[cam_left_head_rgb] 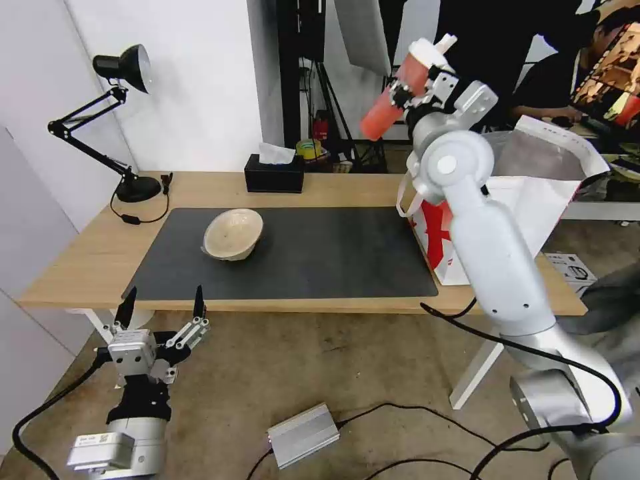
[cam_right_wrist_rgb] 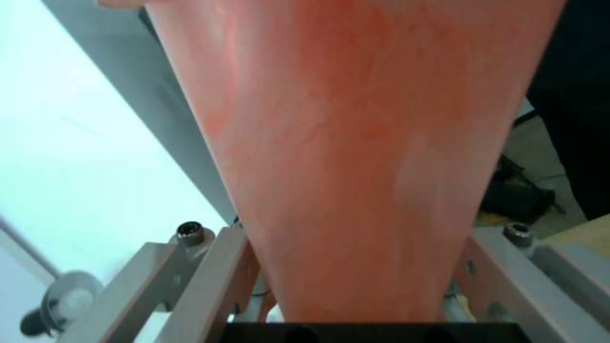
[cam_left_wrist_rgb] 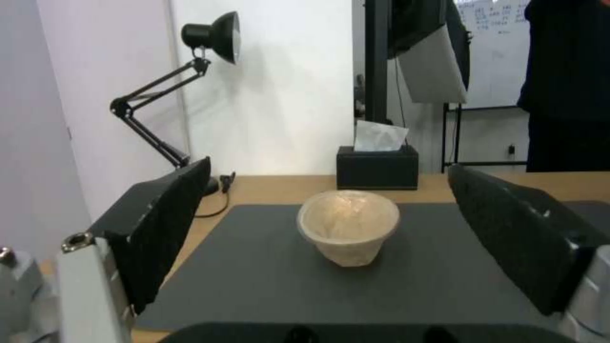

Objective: Pick up the trash from the table and place it into the takeout bag.

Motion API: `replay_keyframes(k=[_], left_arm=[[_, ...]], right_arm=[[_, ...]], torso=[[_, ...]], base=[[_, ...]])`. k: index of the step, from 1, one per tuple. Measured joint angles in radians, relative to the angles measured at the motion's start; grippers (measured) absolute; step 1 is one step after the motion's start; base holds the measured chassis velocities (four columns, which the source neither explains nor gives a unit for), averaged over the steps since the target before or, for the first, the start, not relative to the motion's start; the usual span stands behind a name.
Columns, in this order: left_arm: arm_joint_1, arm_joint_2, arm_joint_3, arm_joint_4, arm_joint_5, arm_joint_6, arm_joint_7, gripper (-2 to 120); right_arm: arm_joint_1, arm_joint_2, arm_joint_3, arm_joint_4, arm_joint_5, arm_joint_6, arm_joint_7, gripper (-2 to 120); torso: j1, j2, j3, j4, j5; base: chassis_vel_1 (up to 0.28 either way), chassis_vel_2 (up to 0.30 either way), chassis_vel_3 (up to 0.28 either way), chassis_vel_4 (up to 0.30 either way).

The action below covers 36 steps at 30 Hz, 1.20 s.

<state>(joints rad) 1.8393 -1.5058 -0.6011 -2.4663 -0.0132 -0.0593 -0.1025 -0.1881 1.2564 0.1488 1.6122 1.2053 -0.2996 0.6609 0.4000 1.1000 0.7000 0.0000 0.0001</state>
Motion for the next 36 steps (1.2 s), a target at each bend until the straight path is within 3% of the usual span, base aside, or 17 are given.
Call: replay_keyframes(k=[12,36], left_arm=[[-0.001,0.000,0.002,0.004,0.000,-0.001,0.000,100],[-0.002,-0.005,0.008,0.011,0.000,-0.003,0.000,100]], right_arm=[[0.058,-0.055,0.046,-0.002,0.106,-0.016,0.094,30],[0.034,-0.209,0.092,0.014,0.203,-0.040,0.123,30]], torso=[[0.000,0.000,0.000,0.0000,0.0000],[0.000,0.000,0.000,0.0001,0.0000]], base=[[0.000,0.000,0.000,0.000],[0.000,0.000,0.000,0.000]])
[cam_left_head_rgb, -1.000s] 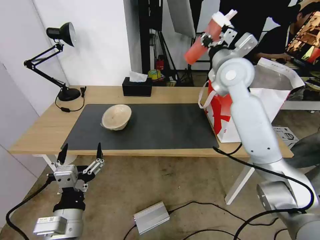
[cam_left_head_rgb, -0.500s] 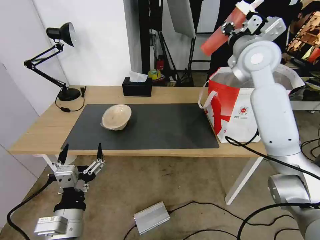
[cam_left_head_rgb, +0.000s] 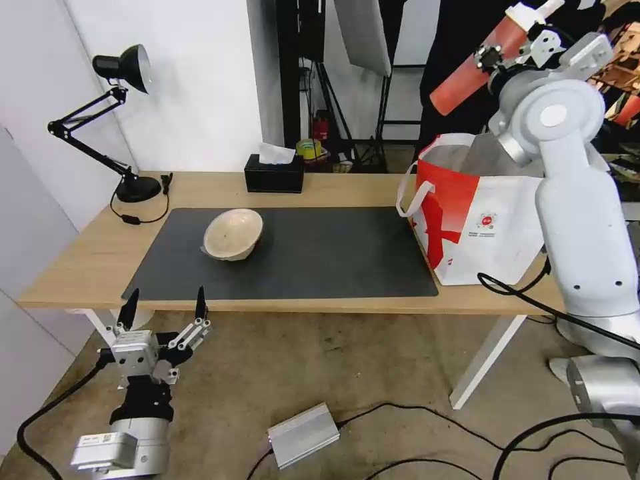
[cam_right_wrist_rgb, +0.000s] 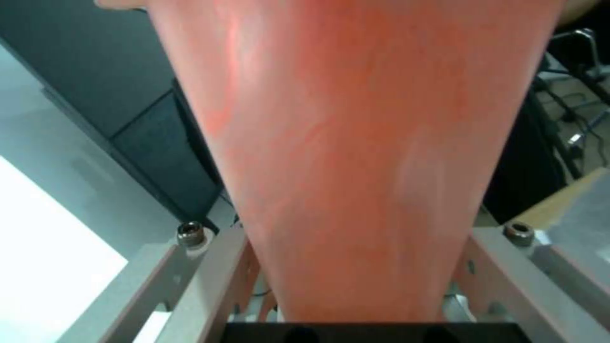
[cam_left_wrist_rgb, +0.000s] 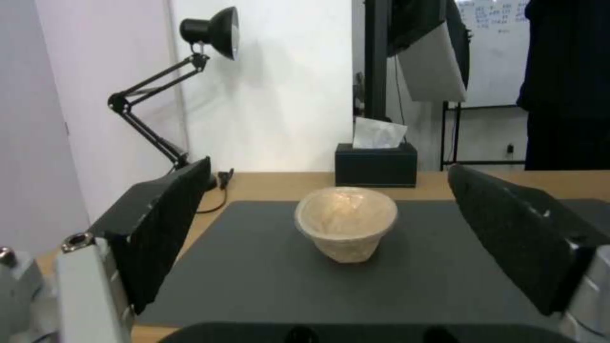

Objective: Pick up the trash from the table and place it into the takeout bag.

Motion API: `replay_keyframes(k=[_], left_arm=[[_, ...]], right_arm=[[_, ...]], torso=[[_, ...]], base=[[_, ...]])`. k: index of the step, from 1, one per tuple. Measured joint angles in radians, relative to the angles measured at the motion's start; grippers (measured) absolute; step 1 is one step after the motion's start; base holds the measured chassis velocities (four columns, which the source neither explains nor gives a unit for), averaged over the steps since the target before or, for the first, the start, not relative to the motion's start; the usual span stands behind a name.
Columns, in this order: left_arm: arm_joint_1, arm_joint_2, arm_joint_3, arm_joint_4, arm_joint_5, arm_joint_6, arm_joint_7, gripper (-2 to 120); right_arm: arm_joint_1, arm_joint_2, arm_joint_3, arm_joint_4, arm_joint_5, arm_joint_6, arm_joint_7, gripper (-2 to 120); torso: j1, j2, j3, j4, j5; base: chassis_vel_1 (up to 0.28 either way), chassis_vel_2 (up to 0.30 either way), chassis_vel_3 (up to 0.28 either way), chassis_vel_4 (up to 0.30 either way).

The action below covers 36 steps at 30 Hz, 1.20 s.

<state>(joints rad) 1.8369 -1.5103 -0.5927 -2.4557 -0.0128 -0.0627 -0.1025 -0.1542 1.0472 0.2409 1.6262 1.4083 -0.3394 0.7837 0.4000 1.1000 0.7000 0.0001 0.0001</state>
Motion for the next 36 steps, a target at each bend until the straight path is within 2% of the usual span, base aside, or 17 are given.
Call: replay_keyframes(k=[14,36], left_arm=[[-0.008,0.008,0.001,0.009,0.000,0.000,0.000,100],[-0.008,0.009,0.001,0.009,-0.002,0.001,0.000,100]], right_arm=[[-0.125,-0.065,0.056,0.052,0.077,-0.004,0.072,30],[-0.167,-0.027,0.073,-0.008,0.050,0.006,0.122,30]], torso=[[0.000,0.000,0.000,-0.0002,0.0000],[0.000,0.000,0.000,-0.0001,-0.0001]], base=[[0.000,0.000,0.000,0.000],[0.000,0.000,0.000,0.000]])
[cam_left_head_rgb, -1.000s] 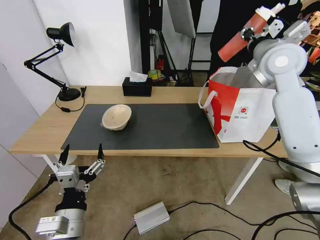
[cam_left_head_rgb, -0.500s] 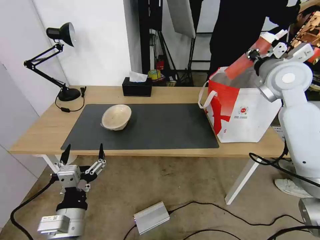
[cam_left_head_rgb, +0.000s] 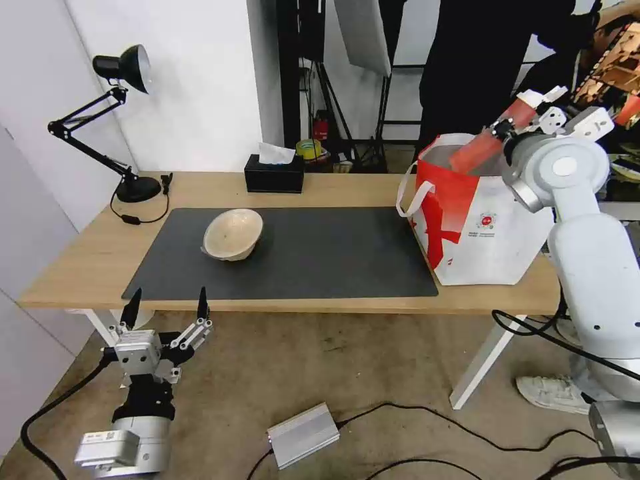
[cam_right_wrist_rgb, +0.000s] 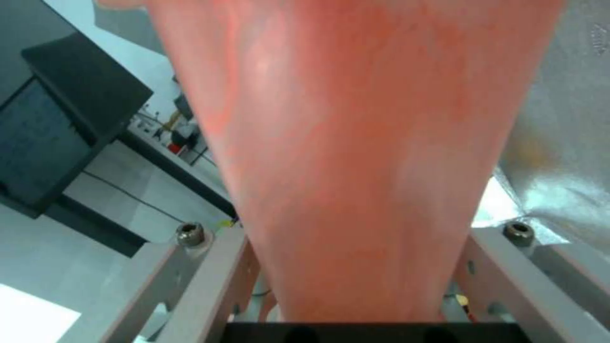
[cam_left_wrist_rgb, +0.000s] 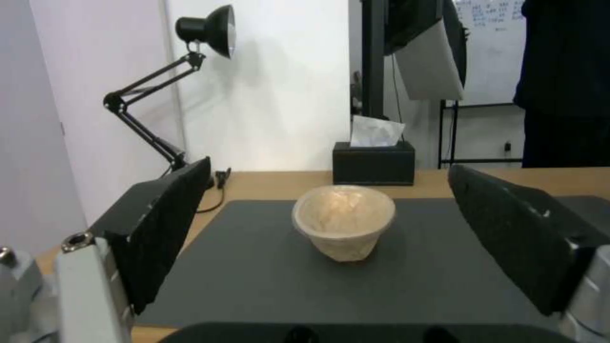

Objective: Pick up the trash from the table and place it into the takeout bag.

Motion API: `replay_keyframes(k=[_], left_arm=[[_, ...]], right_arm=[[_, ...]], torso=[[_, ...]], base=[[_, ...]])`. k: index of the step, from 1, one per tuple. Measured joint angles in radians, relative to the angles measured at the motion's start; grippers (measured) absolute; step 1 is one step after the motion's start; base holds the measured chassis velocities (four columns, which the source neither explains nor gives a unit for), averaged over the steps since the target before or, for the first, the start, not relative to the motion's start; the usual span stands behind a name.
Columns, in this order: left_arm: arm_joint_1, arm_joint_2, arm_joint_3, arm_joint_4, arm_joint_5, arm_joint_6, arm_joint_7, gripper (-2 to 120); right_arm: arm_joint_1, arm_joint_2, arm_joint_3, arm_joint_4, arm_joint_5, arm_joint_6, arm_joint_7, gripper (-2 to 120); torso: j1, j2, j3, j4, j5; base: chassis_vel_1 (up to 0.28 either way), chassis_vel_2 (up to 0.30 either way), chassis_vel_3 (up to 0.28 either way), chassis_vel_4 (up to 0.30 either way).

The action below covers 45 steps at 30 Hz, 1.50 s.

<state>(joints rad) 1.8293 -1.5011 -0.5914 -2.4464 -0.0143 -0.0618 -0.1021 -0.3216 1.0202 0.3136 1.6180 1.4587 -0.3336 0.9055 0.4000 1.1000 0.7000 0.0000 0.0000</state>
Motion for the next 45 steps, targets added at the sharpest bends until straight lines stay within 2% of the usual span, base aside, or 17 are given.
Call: replay_keyframes(k=[13,14,17,19,20,24,25,29,31,33,45], left_arm=[[0.002,0.000,-0.001,-0.002,0.000,0.000,0.000,100],[0.003,0.000,-0.001,-0.002,0.000,0.000,-0.001,100],[0.003,0.000,-0.001,-0.002,0.000,0.000,-0.001,100],[0.004,0.000,-0.001,-0.003,0.000,0.000,-0.001,100],[0.004,0.000,-0.001,-0.003,0.000,0.000,-0.001,100],[0.005,0.000,0.000,-0.005,0.001,0.000,-0.001,100],[0.005,0.000,0.000,-0.005,0.001,0.000,-0.001,100],[0.008,0.000,-0.001,-0.010,0.001,0.000,-0.001,100],[0.009,-0.001,0.000,-0.010,0.001,0.000,-0.001,100],[0.009,-0.001,0.000,-0.011,0.002,0.000,-0.001,100],[0.012,0.000,-0.001,-0.019,0.002,0.000,-0.001,100]], right_arm=[[-0.004,0.020,-0.005,-0.019,-0.036,0.001,0.002,30],[-0.005,0.021,-0.005,-0.019,-0.038,0.001,0.001,36],[-0.006,0.022,-0.005,-0.020,-0.039,0.001,0.000,39],[-0.008,0.023,-0.007,-0.019,-0.041,0.001,0.000,47],[-0.008,0.023,-0.007,-0.019,-0.041,0.001,0.000,47],[-0.011,0.025,-0.009,-0.015,-0.047,0.000,0.001,64],[-0.011,0.025,-0.009,-0.015,-0.047,0.000,0.001,64],[-0.008,0.025,-0.010,-0.013,-0.045,0.000,0.009,84],[-0.006,0.025,-0.011,-0.012,-0.043,0.000,0.013,88],[-0.004,0.025,-0.012,-0.011,-0.040,-0.001,0.020,96],[0.004,0.026,-0.014,-0.005,-0.037,-0.001,0.034,100]], torso=[[0.000,0.000,0.000,0.0000,0.0001],[0.000,0.000,0.000,0.0000,0.0000],[0.000,0.000,0.000,0.0000,0.0000],[0.000,0.000,0.000,0.0000,0.0000],[0.000,0.000,0.000,0.0000,0.0000],[0.000,0.000,0.000,0.0000,0.0000],[0.000,0.000,0.000,0.0000,0.0000],[0.000,0.000,0.000,0.0000,0.0000],[0.000,0.000,0.000,0.0000,0.0000],[0.000,0.000,0.000,0.0000,0.0000],[0.000,0.000,0.000,0.0000,0.0000]], base=[[0.000,0.000,0.000,0.000],[0.000,0.000,0.000,0.000],[0.000,0.000,0.000,0.000],[0.000,0.000,0.000,0.000],[0.000,0.000,0.000,0.000],[0.000,0.000,0.000,0.000],[0.000,0.000,0.000,0.000],[0.000,0.000,0.000,0.000],[0.000,0.000,0.000,0.000],[0.000,0.000,0.000,0.000],[0.000,0.000,0.000,0.000]])
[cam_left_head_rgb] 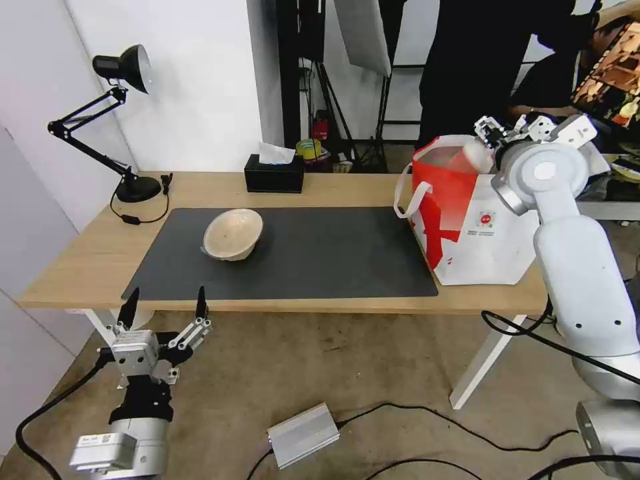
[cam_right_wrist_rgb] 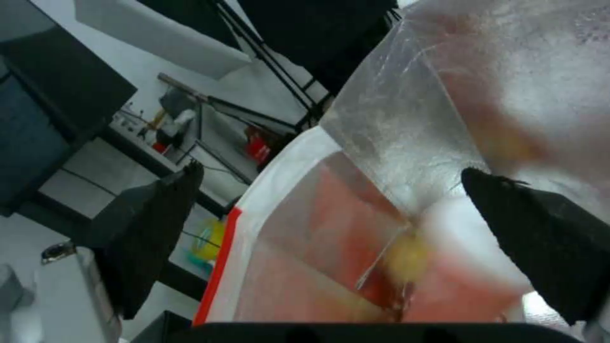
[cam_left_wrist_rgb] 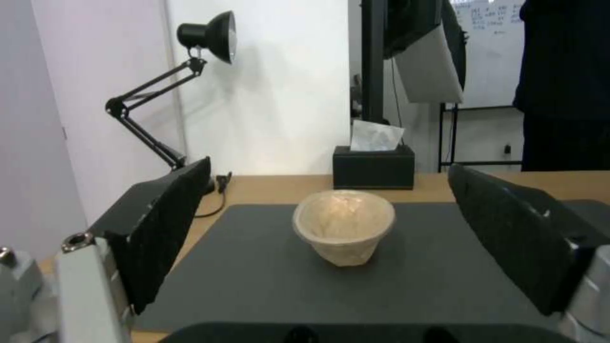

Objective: Pick up the trash from the table and place it into the takeout bag.

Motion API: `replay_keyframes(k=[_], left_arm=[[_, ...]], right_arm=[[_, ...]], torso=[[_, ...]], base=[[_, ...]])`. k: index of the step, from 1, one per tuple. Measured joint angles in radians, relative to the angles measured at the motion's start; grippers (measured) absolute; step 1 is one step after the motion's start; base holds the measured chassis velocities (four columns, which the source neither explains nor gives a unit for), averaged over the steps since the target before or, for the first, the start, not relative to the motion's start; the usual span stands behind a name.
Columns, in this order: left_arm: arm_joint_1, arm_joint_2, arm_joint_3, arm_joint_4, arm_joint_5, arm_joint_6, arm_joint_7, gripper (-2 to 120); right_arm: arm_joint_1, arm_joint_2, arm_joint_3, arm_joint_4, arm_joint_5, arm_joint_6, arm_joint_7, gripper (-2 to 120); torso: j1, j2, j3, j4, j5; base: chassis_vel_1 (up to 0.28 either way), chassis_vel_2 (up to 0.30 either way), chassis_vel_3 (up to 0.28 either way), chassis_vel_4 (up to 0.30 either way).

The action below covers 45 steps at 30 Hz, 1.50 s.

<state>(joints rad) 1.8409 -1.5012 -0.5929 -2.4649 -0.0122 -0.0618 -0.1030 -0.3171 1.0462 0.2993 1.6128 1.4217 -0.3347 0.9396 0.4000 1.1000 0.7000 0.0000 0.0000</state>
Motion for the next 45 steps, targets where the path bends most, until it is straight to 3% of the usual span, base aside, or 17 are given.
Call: replay_keyframes(k=[21,45], left_arm=[[-0.005,0.002,-0.002,0.002,-0.001,0.000,0.000,100],[-0.007,0.003,-0.003,0.006,-0.003,0.001,0.000,100]], right_arm=[[-0.001,-0.013,-0.005,0.027,0.000,-0.001,0.002,100],[-0.115,-0.181,-0.083,0.386,-0.128,-0.054,-0.237,100]], torso=[[0.000,0.000,0.000,0.0000,0.0000],[0.000,0.000,0.000,0.0001,0.0000]], base=[[0.000,0.000,0.000,0.000],[0.000,0.000,0.000,0.000]])
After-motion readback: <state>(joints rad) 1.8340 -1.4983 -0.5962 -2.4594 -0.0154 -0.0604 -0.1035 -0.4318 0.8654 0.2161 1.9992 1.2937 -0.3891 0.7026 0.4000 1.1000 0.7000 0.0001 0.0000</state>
